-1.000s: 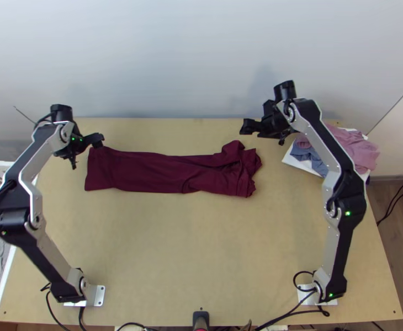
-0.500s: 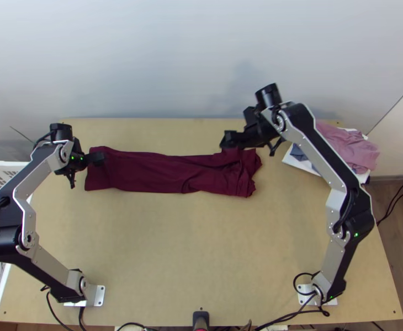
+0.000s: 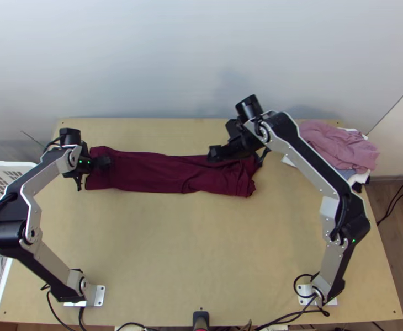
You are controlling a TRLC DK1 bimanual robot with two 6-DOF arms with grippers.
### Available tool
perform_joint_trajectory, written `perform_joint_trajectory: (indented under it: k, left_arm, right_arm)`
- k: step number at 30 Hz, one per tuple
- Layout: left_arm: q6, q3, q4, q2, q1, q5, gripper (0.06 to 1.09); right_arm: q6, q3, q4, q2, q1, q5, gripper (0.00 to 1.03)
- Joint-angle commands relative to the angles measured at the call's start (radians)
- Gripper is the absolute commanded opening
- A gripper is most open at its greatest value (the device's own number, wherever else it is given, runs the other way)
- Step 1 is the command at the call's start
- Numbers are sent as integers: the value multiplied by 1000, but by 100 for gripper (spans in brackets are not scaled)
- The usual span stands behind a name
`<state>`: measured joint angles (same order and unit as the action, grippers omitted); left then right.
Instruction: Fold the t-shirt
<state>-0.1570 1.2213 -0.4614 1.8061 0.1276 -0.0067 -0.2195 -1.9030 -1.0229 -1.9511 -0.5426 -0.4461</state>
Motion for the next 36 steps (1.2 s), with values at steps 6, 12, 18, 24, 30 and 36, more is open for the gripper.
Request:
perform_joint_trajectory:
  k: [6, 12, 18, 24, 30, 36]
  left_arm:
    - [-12, 23, -13, 82, -31, -12, 97]
    - [-18, 14, -8, 70, -57, -10, 63]
    - [2, -2, 29, 18, -80, -4, 10]
    - [-10, 1, 12, -70, -98, 13, 10]
    - [-49, 70, -40, -151, -105, 53, 10]
    - [-84, 173, -103, -195, -151, 70, 10]
  right_arm:
    - [-4, -42, 1, -32, -34, -16, 99]
    - [-6, -73, 0, -65, -39, -25, 99]
    - [-6, -111, 0, -126, -56, -42, 99]
    - [-12, -169, 0, -192, -72, -55, 99]
    - [-20, -240, 0, -259, -123, -74, 99]
    - [-21, -268, 0, -353, -166, -74, 99]
